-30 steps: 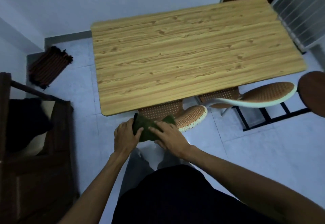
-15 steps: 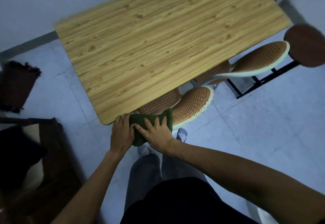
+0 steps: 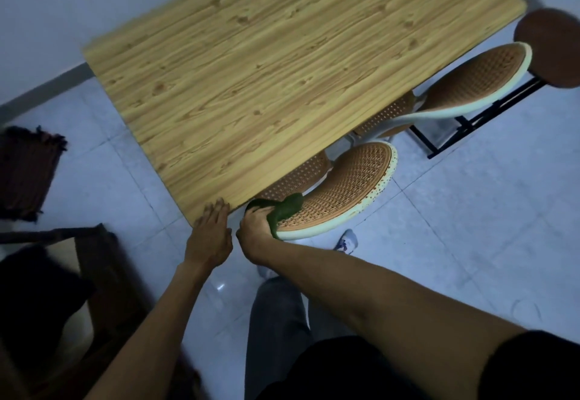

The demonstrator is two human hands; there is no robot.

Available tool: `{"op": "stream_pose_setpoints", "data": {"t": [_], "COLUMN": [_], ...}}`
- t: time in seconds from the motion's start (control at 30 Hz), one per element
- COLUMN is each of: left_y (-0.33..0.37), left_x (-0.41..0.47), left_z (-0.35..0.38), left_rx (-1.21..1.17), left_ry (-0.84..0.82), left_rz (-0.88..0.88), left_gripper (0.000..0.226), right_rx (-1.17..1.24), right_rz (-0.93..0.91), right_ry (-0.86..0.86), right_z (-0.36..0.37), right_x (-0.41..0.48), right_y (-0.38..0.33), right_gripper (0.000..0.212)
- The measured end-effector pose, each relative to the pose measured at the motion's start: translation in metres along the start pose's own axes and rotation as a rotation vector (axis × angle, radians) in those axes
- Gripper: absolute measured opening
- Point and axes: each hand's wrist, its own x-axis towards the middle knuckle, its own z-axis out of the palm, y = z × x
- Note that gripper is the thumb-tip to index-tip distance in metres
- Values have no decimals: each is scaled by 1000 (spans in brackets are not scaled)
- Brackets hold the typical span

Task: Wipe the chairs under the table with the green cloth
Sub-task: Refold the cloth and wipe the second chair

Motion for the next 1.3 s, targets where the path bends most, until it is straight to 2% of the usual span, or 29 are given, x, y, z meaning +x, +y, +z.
{"op": "stream_pose_setpoints", "data": {"t": [0.1,0.23,0.3,0.37,0.47,0.57,0.67,0.77,0.87,0.93,1.03,1.13,1.2,1.3], "left_y": [-4,-8,-8,-6,-5,-10,-19,-19,-16,-20,-22,-15,-1,30], "left_x": [-1,-5,-5,-6,-8,-7,-2,-1,0,3,2,1,-1,-9], "left_z": [-4,0,1,2,6,3,-4,-3,-2,-3,-4,-6,-12,-18], "left_rx": [-24,51,101,139,128,118,157,184,166,157,152,125,42,-61], "left_ry": [-56,-112,-119,-131,-140,-137,-159,-173,-176,-191,-200,-172,-145,19], "left_rz": [16,50,48,47,53,69,103,118,107,106,111,93,46,82], "left_gripper": [65,85,97,110,133,128,108,95,96,96,98,97,93,90], "right_rx": [92,315,310,294,256,283,356,351,367,345,292,364,416,439], "right_rz": [-17,-95,-46,19,12,56,37,-30,61,99,7,-82,-80,1], "right_ry": [146,367,453,489,479,471,444,307,132,72,196,365,498,616], "right_z": [10,57,82,105,121,112,91,55,13,-2,12,43,66,100], "right_x": [-16,-77,-108,-129,-137,-124,-101,-68,-41,-34,-37,-54,-71,-93], "right_y": [14,59,93,126,146,125,95,55,22,15,21,42,62,101], "right_gripper": [55,86,84,73,65,64,62,76,62,52,54,69,70,67]}}
